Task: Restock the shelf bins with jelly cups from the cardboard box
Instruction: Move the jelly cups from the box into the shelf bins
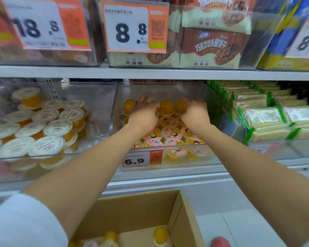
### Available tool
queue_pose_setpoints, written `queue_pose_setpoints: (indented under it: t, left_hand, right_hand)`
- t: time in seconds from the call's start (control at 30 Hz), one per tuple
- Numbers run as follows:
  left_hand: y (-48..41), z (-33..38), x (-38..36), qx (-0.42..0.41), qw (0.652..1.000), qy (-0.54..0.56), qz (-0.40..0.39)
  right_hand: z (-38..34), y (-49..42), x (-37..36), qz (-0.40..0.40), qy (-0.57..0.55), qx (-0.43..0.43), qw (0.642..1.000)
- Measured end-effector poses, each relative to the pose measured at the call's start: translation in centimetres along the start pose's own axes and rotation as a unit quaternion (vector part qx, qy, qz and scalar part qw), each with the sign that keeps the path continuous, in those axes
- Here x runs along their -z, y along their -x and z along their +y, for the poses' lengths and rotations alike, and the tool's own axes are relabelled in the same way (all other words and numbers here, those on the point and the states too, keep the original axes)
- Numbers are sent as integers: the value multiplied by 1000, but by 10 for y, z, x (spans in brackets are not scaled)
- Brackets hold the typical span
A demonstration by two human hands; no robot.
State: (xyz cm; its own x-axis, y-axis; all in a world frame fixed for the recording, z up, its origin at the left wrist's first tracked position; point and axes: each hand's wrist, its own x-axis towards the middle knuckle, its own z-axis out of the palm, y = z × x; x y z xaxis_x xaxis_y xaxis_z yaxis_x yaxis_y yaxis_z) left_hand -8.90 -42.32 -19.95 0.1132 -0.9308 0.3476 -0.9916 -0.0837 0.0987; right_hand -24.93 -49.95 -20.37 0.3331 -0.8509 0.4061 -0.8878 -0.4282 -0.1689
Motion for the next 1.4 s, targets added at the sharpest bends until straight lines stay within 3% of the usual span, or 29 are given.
queue_pose_setpoints:
  t: [0.13, 0.27, 0.33, 0.4, 0.57, 0.73, 0.87, 0.97, 1.13, 1.23, 1.4]
  left_hand:
    - [67, 4, 32, 7, 1000, 13, 9]
    - [142, -1, 56, 53, 995, 79, 28]
    - [188, -11, 52, 80, 993, 84, -16]
    - [237, -29, 37, 121, 984, 75, -108]
    - [348, -91, -22, 241, 907, 57, -341]
    - [403, -135, -70, 297, 853, 26, -429]
    - [403, -146, -109, 366, 854, 51, -365]
    - [392, -156, -136, 361, 851, 26, -381]
    - [394, -172, -166, 306, 840, 15, -448]
    - [398, -170, -170, 284, 848, -5, -448]
    - [394, -169, -163, 287, 859, -8, -425]
  right_hand:
    - [-40, 79, 32, 65, -120, 59, 989]
    - [-74, 156, 41, 49, -136, 105, 984]
    - [-83, 195, 28, -19, -154, 96, 983]
    - [-88, 235, 4, -128, -138, 92, 978]
    - [-91, 313, -71, -376, -81, 87, 919]
    - [-107, 354, -135, -509, -103, 30, 854]
    - [-134, 365, -179, -521, -183, 20, 834]
    - [-153, 374, -216, -543, -204, -12, 815]
    - [-157, 390, -275, -600, -76, 140, 784]
    - [-156, 395, -289, -545, -22, 208, 812]
    - [-146, 396, -286, -491, 3, 211, 845]
